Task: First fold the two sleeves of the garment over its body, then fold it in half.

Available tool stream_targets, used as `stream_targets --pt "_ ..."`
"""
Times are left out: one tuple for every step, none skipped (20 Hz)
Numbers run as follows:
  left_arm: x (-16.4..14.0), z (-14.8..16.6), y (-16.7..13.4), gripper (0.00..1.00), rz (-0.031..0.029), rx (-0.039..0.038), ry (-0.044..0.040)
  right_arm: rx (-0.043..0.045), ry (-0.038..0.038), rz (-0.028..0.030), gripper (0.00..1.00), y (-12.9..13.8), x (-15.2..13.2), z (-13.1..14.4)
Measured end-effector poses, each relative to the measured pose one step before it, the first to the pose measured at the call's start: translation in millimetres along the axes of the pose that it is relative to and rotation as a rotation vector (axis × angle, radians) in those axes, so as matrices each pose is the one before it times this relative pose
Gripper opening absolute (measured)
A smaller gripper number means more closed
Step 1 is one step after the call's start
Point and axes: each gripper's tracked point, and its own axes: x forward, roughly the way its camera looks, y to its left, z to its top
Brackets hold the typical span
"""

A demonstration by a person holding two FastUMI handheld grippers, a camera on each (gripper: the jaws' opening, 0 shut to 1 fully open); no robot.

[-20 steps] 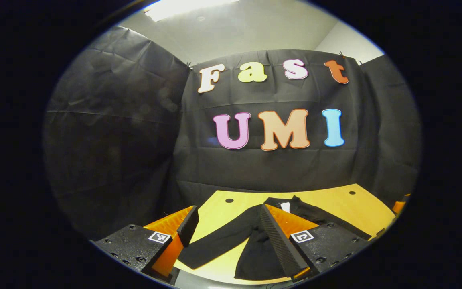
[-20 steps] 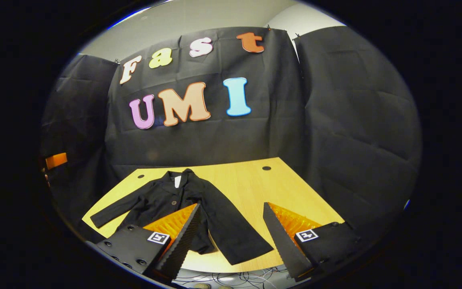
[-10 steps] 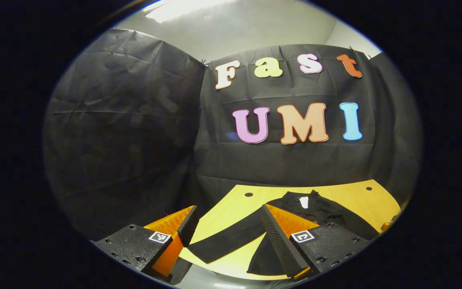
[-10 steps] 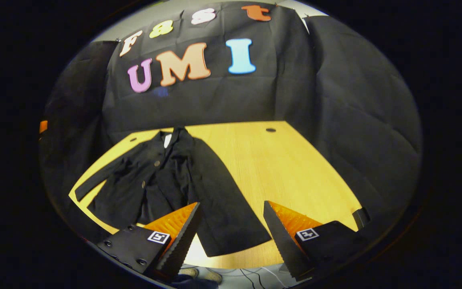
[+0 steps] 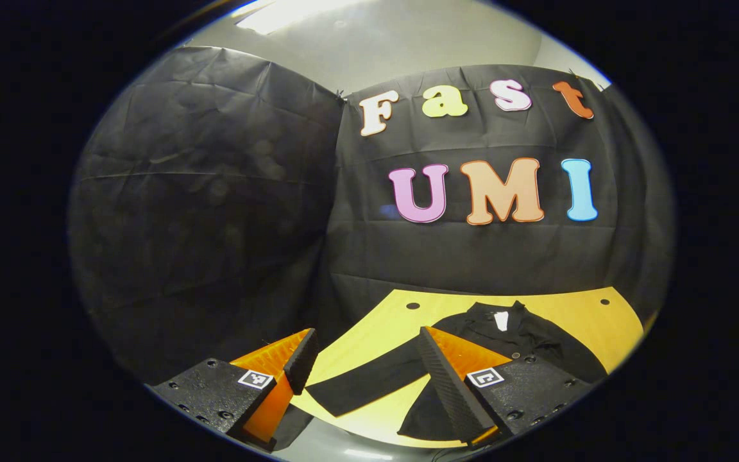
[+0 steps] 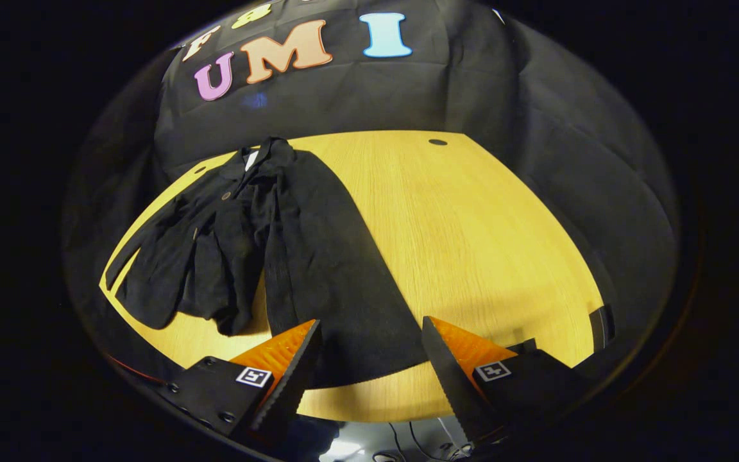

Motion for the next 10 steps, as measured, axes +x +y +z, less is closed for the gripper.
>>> stream_targets --pt "0.55 -0.98 -3.58 0.94 -0.00396 0.00300 0.00169 -0.01416 0.01226 -0.00119 0.94 -0.22 2.86 -2.07" --pt "0.46 -0.04 -2.44 0.94 -0.00603 0.00256 -0.00014 -0.01638 0.01572 -0.00210 0.99 0.10 2.86 -3.76" --pt "0.06 0.49 -2.44 0.94 -0.00445 0.00231 -0.00056 -0.01346 0.01440 -0.00060 0.94 1.47 1.32 -2.77" --pt "1.38 -0.84 -2.03 0.94 -0.00488 0.00327 0.00158 -0.02003 0.00922 -0.00478 0.99 -0.54 -0.45 -1.58" --pt "1.47 0.73 -1.69 0.94 -0.00317 0.00439 0.00051 -0.00667 -0.00653 -0.00153 0.99 0.05 1.57 1.92" --pt "0.08 -0.88 -0.58 0.94 -0.00301 0.00339 -0.00010 0.00103 0.00491 0.00567 0.96 0.42 0.25 -2.93" --pt "1.05 0.39 -2.10 0.94 -0.00571 0.00135 0.00223 0.00988 -0.00652 0.00326 0.96 0.29 0.37 1.32" --pt "1.06 -1.95 -2.82 0.94 -0.00818 0.00077 0.00513 0.00837 -0.00393 0.00339 0.96 -0.26 0.36 -0.18" --pt "2.31 -2.11 -3.11 0.94 -0.00733 0.00214 0.00695 0.00281 -0.01105 -0.00100 0.95 -0.09 1.27 -0.17" --pt "0.72 -1.66 -1.13 0.94 -0.00772 0.00076 0.00641 0.00503 -0.00471 0.00117 0.96 0.48 1.03 -1.49"
